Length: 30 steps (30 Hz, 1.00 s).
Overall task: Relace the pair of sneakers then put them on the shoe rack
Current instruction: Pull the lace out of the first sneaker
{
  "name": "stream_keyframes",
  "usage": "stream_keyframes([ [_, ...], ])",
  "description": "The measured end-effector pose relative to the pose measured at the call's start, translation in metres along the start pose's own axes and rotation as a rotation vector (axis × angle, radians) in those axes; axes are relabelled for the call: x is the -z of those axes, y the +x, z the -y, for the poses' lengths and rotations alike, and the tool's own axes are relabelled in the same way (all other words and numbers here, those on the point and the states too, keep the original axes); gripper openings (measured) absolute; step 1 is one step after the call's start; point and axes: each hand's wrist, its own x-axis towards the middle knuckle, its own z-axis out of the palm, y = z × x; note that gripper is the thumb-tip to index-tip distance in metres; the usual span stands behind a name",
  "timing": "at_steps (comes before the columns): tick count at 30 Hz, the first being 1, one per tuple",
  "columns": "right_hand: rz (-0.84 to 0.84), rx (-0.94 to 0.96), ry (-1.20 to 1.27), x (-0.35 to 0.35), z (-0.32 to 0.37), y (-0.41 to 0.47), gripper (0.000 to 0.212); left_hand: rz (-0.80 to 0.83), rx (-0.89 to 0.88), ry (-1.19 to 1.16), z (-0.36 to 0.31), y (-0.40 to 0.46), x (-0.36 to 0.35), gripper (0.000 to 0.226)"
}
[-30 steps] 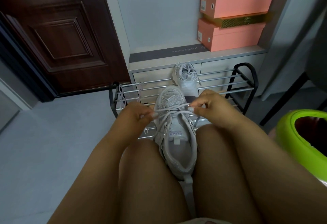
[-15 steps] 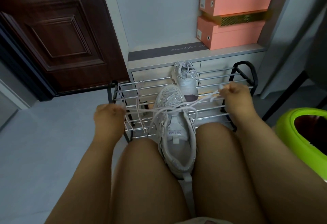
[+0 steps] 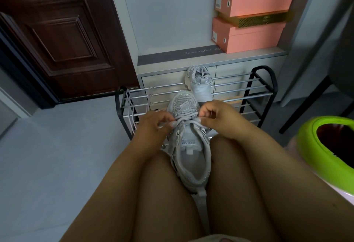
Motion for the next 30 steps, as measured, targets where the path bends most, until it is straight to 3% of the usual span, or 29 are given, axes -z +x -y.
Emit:
stream_keyframes([
  [6,0.032,-0.093,0.108,-0.002,0.007,-0.003,0.021,0.087,0.173,-0.117,-0.028,-0.005,-0.003,0.042],
  [9,0.017,-0.139,0.192,-0.004,0.007,-0.002,0.023,0.133,0.271,-0.196,-0.034,-0.005,-0.005,0.033],
  [14,0.010,-0.169,0.236,-0.004,0.009,-0.003,0.027,0.099,0.287,-0.122,-0.038,-0.005,-0.007,0.025],
  [17,-0.194,-0.262,0.377,0.000,0.005,0.000,0.026,0.033,0.409,-0.647,-0.035,-0.003,0.004,0.023],
  [19,-0.434,-0.389,0.528,0.011,0.001,0.002,0.026,-0.134,0.469,-1.075,-0.027,-0.002,0.019,0.028],
  [21,-0.639,-0.518,0.636,0.023,-0.003,0.000,0.028,-0.295,0.531,-1.324,-0.012,-0.002,0.032,0.029],
  [24,-0.721,-0.561,0.768,0.028,-0.007,-0.002,0.029,-0.360,0.587,-1.162,0.002,-0.004,0.035,0.027],
  [27,-0.522,-0.461,0.797,0.020,0.002,-0.001,0.026,-0.246,0.543,-0.749,-0.002,-0.003,0.023,0.018],
  [30,-0.255,-0.382,0.589,0.012,0.014,-0.003,0.019,-0.064,0.421,-0.465,-0.015,0.001,0.014,0.012],
])
